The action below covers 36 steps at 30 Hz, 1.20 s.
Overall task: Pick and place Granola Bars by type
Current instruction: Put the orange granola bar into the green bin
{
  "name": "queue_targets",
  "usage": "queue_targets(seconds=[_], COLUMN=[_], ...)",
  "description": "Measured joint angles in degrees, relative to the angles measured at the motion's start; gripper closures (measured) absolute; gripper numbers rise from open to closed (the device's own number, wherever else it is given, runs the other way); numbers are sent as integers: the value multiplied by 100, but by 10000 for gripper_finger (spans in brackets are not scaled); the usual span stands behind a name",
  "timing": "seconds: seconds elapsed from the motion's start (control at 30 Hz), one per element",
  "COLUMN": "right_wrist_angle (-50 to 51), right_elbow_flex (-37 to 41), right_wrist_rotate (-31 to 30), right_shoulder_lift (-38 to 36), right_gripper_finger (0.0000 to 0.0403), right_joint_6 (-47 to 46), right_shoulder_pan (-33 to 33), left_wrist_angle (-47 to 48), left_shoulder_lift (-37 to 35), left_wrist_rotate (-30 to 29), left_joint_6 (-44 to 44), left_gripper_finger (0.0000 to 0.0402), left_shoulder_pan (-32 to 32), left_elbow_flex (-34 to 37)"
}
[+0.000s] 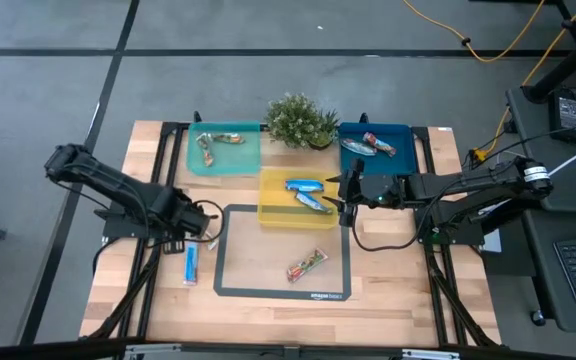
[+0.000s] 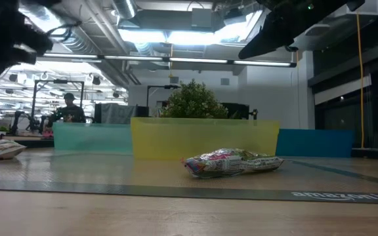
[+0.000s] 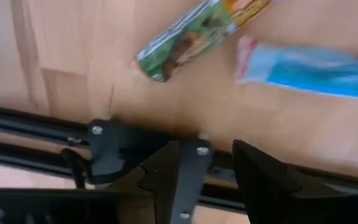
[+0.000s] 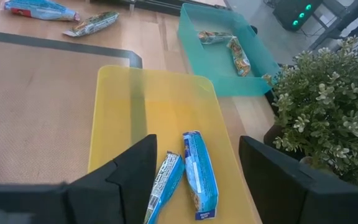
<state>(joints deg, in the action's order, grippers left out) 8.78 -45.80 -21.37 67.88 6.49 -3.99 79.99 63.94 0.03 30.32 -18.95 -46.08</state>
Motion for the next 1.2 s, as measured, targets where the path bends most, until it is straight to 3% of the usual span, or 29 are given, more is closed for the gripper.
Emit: queue_targets(seconds=[0.23, 0.47, 0.7, 1.2], right_wrist_angle=[-45, -44, -44, -44], right_elbow_flex=[0, 0, 0, 0], right_wrist_rotate=[-2, -2, -2, -2], right_shoulder_lift=[0, 0, 0, 0], right_gripper_finger=[174, 174, 174, 174], right_joint_6=[137, 148, 150, 150], right_shoulder_pan=[-2, -2, -1, -2], left_wrist_angle=[-680, -1001, -1513, -2239], left_shoulder_lift=[124, 457, 1041, 1915], left_wrist_rotate=[-504, -509, -699, -942], left_joint_6=[42, 91, -512, -1083], left_gripper_finger=[245, 181, 127, 120], left_shoulder_pan=[-91, -86, -83, -76], left_elbow_flex=[262, 262, 262, 262])
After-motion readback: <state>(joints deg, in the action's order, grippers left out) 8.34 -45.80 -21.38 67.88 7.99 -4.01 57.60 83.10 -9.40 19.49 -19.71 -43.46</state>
